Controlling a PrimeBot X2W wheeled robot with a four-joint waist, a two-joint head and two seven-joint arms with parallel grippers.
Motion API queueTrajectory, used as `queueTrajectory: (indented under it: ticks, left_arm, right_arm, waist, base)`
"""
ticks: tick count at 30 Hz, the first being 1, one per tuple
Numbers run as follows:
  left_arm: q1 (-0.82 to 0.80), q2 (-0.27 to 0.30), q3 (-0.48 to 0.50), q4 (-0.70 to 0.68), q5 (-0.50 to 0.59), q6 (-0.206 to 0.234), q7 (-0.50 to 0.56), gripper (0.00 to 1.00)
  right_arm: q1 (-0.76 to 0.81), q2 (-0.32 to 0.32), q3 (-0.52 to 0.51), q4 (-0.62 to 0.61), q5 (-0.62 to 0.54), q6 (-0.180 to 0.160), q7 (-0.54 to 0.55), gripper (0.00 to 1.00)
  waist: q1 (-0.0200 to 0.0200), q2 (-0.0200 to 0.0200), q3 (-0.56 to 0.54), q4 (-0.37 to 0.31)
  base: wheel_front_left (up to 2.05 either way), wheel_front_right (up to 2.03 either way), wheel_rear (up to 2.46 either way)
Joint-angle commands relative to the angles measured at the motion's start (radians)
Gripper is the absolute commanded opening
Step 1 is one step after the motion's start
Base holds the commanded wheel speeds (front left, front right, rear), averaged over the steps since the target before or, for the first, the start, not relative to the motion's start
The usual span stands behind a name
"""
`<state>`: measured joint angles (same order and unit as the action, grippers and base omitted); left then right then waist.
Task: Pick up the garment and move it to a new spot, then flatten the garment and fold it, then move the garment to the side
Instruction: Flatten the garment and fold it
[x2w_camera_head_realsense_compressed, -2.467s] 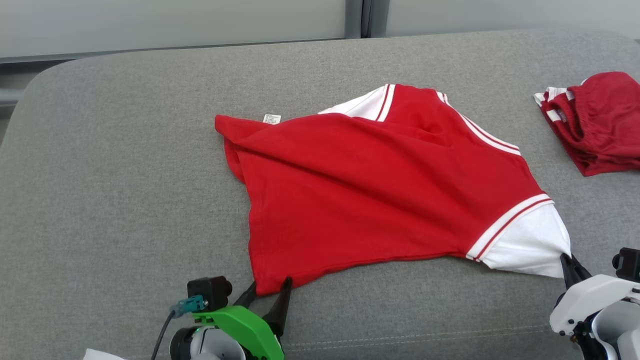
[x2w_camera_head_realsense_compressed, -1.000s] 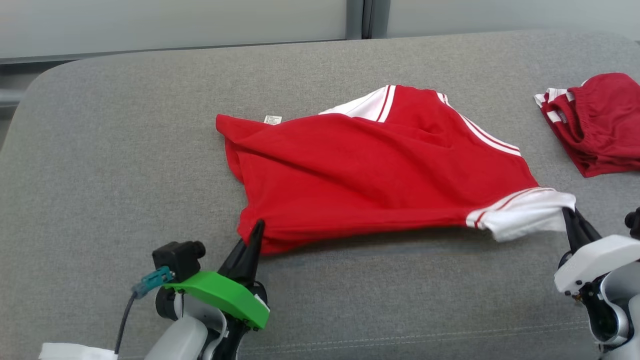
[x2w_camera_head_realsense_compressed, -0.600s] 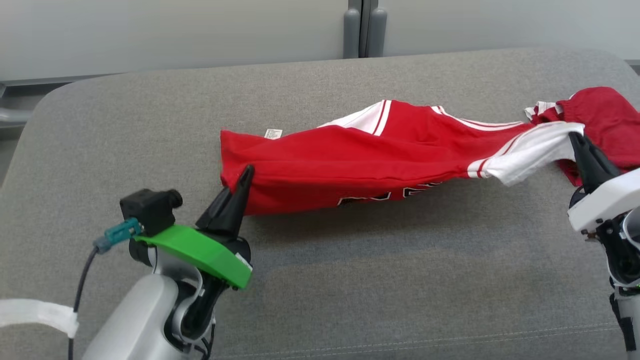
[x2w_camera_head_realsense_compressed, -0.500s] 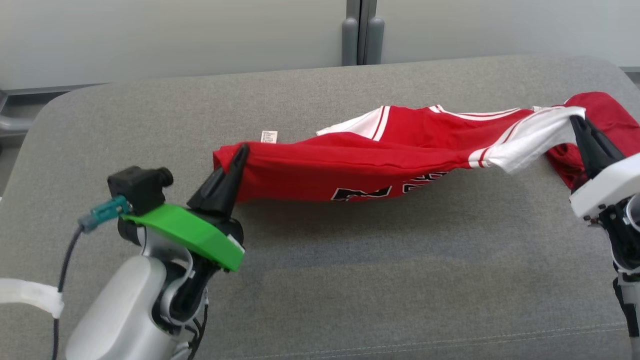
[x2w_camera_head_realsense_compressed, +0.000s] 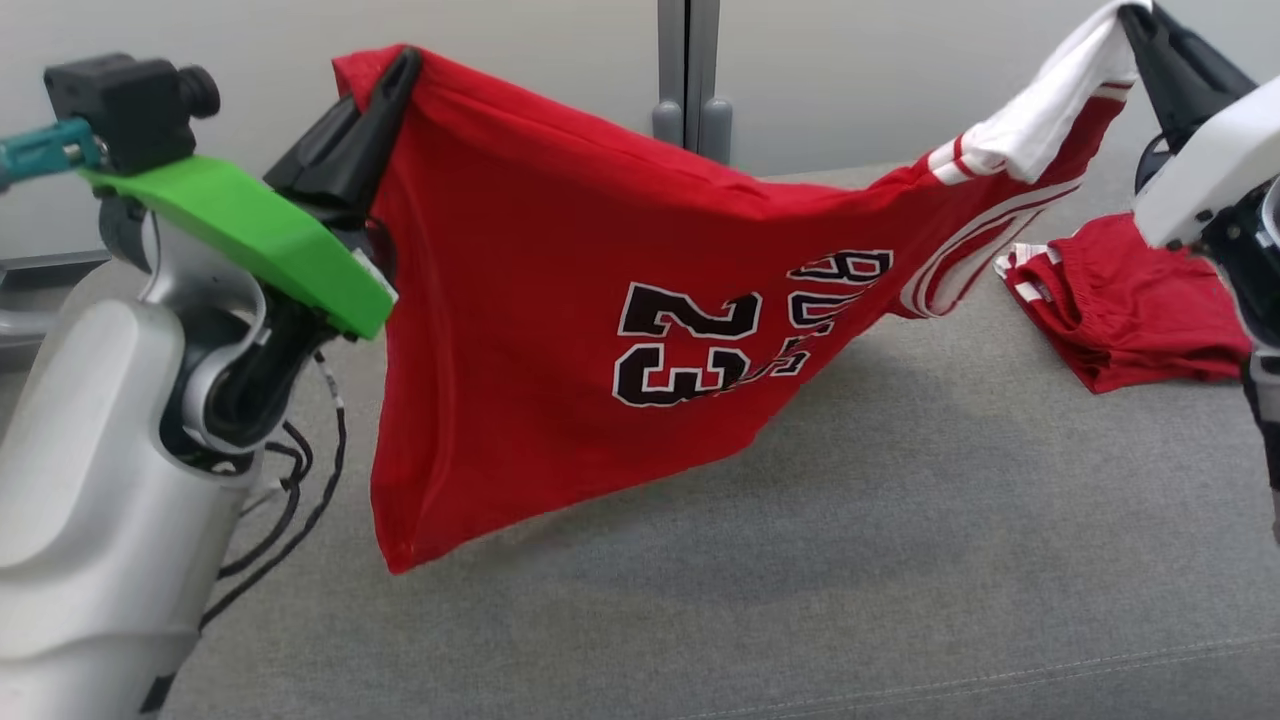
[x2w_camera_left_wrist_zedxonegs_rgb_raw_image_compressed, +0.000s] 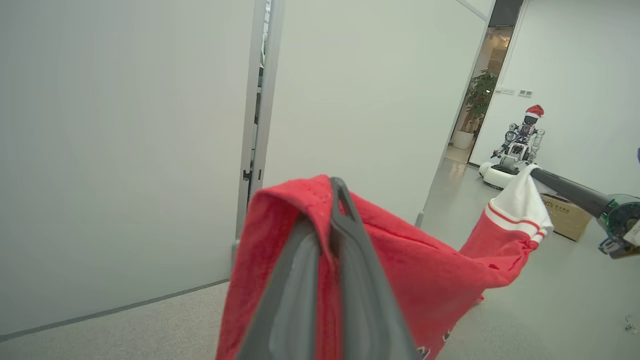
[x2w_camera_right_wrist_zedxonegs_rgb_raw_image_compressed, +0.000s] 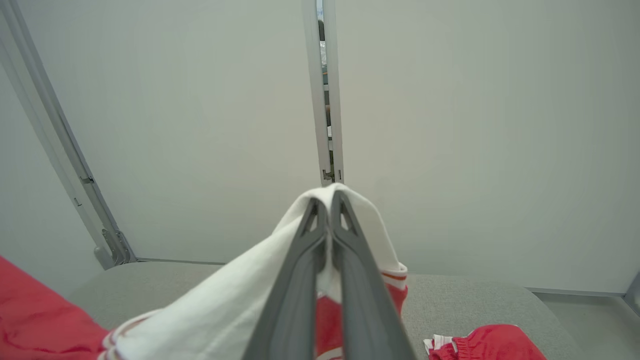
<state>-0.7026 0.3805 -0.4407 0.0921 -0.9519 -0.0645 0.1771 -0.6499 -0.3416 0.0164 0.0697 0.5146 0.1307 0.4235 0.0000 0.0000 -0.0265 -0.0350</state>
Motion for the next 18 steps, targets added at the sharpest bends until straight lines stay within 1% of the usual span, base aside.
queueTrajectory:
  ticks: [1,4,7,14,18]
  left_arm:
    - [-0.046,0.012,0.008,-0.001,-0.012,-0.003,0.024,0.00]
    - [-0.098,0.024,0.014,0.004,-0.022,0.001,0.062,0.00]
    - [-0.144,0.037,0.018,0.021,-0.030,0.005,0.099,0.00]
    - [-0.211,0.059,0.011,0.111,-0.074,0.019,0.218,0.00]
    - [-0.257,0.088,-0.020,0.176,-0.042,0.019,0.280,0.00]
  right_arm:
    - [-0.039,-0.013,0.006,0.001,-0.009,0.000,0.014,0.00]
    - [-0.096,-0.027,0.010,-0.003,-0.018,0.000,0.036,0.00]
    - [-0.148,-0.022,0.007,-0.001,-0.034,0.000,0.061,0.00]
    - [-0.260,0.017,0.026,0.064,-0.055,0.000,0.130,0.00]
    - [-0.334,0.045,0.034,0.141,-0.071,0.000,0.143,0.00]
  waist:
    - [0.0000,0.0000,-0.011,-0.008]
    - [0.0000,0.0000,-0.017,-0.013]
    - [0.0000,0.0000,-0.019,-0.022]
    - [0.0000,0.0000,0.005,-0.050]
    - [0.0000,0.0000,0.037,-0.064]
  base:
    - [0.00,0.00,0.00]
    - [0.00,0.00,0.00]
    - [0.00,0.00,0.00]
    - [0.00,0.00,0.00]
    - [0.00,0.00,0.00]
